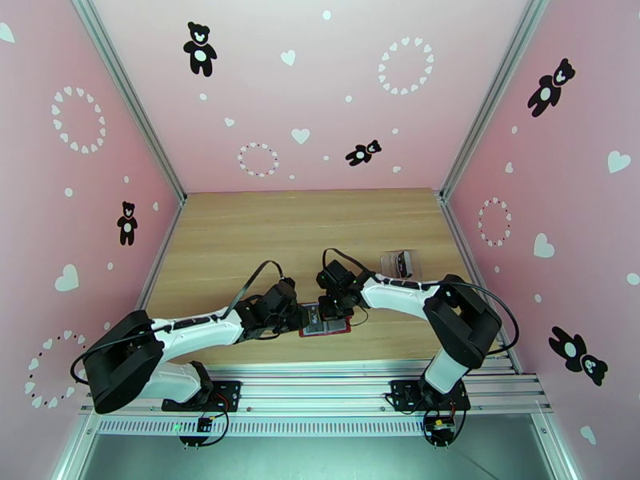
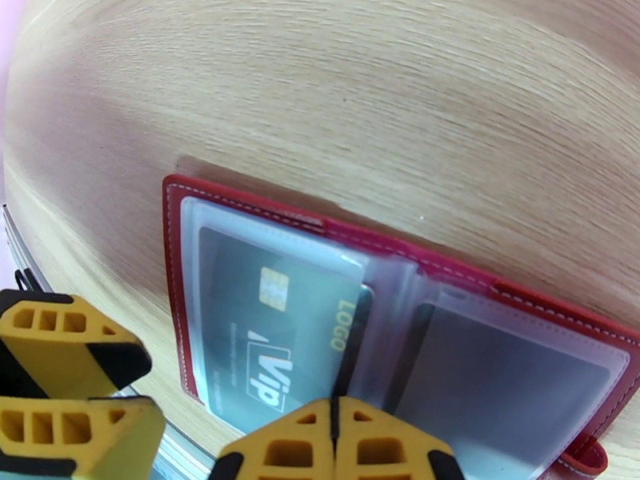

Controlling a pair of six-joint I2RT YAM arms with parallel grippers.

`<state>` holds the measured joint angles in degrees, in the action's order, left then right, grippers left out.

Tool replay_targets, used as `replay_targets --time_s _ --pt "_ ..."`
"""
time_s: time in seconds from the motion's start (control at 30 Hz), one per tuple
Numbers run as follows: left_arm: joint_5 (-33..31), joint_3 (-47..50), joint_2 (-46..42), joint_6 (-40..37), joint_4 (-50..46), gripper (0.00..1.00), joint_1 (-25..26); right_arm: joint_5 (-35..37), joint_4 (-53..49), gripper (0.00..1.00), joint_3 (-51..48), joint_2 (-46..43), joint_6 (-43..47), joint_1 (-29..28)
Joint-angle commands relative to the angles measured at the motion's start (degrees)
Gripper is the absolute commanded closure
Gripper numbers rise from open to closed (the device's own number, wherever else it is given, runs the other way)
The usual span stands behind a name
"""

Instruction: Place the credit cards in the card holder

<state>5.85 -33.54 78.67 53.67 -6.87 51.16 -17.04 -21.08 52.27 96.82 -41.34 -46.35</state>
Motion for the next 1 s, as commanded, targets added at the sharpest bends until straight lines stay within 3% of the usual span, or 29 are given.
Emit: replay_targets --time_s 0.0,0.7,0.97 --pt "-1.2 0.8 -1.4 0.0 -0.6 0.69 0.3 1.2 -1.1 0.99 0.1 1.1 0.8 -0.3" --pt "-1.7 0.6 -2.5 -0.3 -0.6 0.67 0.3 2.2 -0.7 1.0 -0.4 3.2 1.4 -0.3" --pt "-0.7 -1.1 1.0 -0.8 0.7 0.65 0.3 2.2 -0.7 1.0 -0.7 2.9 1.3 -0.3"
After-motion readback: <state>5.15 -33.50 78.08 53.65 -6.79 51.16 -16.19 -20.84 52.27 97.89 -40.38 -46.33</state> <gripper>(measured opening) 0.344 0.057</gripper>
